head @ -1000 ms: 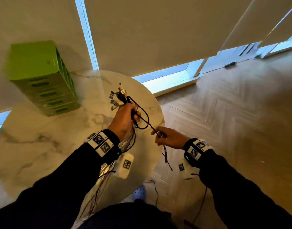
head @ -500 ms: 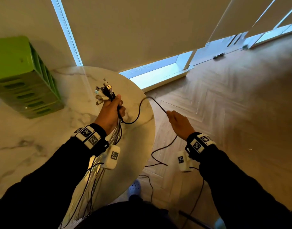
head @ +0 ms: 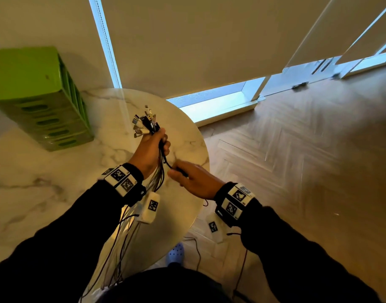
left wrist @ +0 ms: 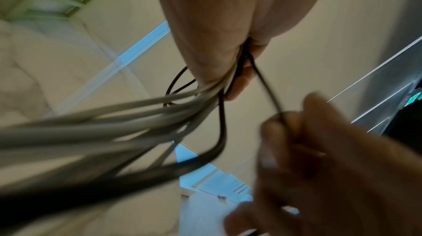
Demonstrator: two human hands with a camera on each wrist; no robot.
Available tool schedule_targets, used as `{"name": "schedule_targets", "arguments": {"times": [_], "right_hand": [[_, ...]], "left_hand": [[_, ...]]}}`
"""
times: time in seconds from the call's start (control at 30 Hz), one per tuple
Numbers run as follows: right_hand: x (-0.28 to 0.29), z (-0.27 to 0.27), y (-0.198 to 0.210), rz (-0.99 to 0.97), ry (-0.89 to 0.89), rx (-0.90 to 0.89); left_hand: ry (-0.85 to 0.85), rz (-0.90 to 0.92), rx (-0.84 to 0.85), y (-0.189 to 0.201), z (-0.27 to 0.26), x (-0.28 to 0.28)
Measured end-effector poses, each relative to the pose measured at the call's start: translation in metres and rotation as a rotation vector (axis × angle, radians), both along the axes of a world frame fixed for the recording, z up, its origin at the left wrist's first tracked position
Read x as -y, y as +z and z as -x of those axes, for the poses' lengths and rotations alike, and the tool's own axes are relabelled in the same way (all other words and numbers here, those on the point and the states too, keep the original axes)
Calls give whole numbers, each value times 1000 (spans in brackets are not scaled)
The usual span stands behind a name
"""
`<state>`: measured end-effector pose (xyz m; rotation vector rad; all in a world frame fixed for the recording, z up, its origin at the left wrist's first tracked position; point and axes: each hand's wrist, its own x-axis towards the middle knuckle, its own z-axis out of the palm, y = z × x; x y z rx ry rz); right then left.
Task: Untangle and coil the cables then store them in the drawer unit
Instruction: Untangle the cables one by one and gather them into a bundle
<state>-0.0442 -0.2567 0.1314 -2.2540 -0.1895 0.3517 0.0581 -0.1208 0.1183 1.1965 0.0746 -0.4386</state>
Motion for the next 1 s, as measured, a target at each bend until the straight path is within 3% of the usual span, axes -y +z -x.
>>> {"name": "schedule_targets", "arguments": {"times": [0.1,0.2,0.27,0.33,0.4,0.43,0.6,0.7,0.87,1.0], "right_hand": [[9,-5,17,-14,-172,159],[38,-15,21,-3,-418,215],[68,-21,3,138,-516,94],[91,-19,-21,312,-529,-167],[97,-9,-39,436,-420,-378],[93,-5,-45,436,-344,-394],[24,-6,-31,128,-10,-175],[-4,-12,-21,26,59,-99],[-2,-13,0,-24,-48,93],[20,-23,13,-45,-293,280]], "left_hand": [[16,-95,48,-2,-6,-9],[43,3,12,2,-9,-15],[39,74,-27,8,-9,-19],[11,126,-45,14,-6,-23],[-16,160,-51,19,-1,-26],[-27,175,-50,21,1,-27],[-79,211,-59,27,12,-26],[-67,178,-36,27,11,-25],[12,19,61,17,-2,-39],[26,-207,134,7,-3,-45]]}}
